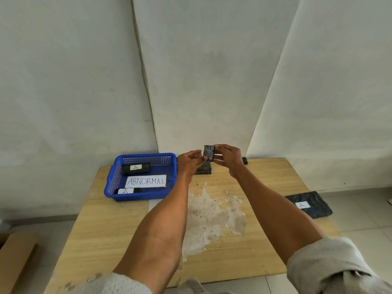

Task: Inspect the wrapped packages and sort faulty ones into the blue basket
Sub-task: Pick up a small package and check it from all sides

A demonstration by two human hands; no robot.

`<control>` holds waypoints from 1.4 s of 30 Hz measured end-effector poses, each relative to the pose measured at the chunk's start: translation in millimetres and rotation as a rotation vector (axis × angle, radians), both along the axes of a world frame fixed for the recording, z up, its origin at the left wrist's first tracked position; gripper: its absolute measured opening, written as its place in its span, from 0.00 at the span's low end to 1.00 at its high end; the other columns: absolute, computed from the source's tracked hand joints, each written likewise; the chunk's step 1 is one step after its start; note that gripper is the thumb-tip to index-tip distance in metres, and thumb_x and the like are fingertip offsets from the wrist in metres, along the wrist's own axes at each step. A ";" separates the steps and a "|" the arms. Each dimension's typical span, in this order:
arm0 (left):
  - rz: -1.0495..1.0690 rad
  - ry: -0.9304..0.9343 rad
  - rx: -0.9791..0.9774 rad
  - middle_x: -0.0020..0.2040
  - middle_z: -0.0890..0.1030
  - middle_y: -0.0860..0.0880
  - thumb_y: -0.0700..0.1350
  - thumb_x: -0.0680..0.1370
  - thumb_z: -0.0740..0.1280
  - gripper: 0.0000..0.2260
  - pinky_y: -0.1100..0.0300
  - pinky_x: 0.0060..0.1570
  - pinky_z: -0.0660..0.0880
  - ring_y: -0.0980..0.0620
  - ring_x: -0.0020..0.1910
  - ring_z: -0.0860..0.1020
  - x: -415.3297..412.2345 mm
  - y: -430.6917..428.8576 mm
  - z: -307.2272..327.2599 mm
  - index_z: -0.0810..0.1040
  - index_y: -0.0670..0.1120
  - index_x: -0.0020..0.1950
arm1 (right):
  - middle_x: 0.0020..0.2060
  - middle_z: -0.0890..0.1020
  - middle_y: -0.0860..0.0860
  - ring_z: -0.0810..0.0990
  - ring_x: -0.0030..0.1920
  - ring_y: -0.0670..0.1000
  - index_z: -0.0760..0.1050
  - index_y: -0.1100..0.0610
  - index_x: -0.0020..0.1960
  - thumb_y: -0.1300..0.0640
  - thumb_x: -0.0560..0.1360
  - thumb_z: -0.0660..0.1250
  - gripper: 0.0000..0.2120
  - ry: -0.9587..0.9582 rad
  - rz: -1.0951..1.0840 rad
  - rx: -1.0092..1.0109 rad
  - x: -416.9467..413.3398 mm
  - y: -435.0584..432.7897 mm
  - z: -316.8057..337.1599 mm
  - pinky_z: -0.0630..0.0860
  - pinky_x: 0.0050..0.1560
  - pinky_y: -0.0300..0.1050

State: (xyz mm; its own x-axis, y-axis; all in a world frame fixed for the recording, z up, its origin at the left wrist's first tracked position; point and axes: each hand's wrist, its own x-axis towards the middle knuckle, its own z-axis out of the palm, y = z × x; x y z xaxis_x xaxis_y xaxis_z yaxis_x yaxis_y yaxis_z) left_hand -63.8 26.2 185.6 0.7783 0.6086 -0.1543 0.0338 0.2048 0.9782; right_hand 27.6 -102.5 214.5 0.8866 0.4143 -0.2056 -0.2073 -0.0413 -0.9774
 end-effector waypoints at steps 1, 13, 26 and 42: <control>-0.003 0.005 0.014 0.54 0.84 0.43 0.40 0.71 0.79 0.20 0.61 0.49 0.81 0.46 0.54 0.83 0.1 -0.1 -0.2 0.81 0.39 0.61 | 0.45 0.87 0.56 0.86 0.44 0.53 0.83 0.57 0.52 0.54 0.78 0.72 0.07 -0.003 -0.005 0.006 0.1 0.4 0.6 0.83 0.40 0.44; -0.036 0.034 0.099 0.45 0.86 0.45 0.39 0.70 0.79 0.13 0.67 0.39 0.79 0.53 0.41 0.84 2.6 6.1 5.2 0.84 0.38 0.52 | 0.46 0.87 0.59 0.88 0.44 0.56 0.84 0.63 0.51 0.57 0.76 0.75 0.10 -0.090 -0.054 -0.042 8.2 9.3 -5.2 0.84 0.38 0.46; 0.076 0.106 -0.077 0.44 0.85 0.38 0.48 0.71 0.79 0.17 0.59 0.35 0.82 0.43 0.44 0.86 16.2 19.0 14.1 0.82 0.33 0.44 | 0.53 0.84 0.55 0.86 0.49 0.52 0.75 0.61 0.69 0.74 0.72 0.73 0.27 -0.153 0.275 -0.029 4.3 6.7 -1.4 0.83 0.47 0.43; 0.084 0.025 -0.080 0.46 0.85 0.41 0.39 0.74 0.76 0.09 0.63 0.41 0.82 0.49 0.42 0.85 14.6 19.2 9.7 0.84 0.39 0.52 | 0.46 0.87 0.51 0.87 0.44 0.47 0.83 0.60 0.56 0.65 0.66 0.81 0.20 -0.407 0.065 -0.188 5.7 13.9 -12.6 0.82 0.48 0.38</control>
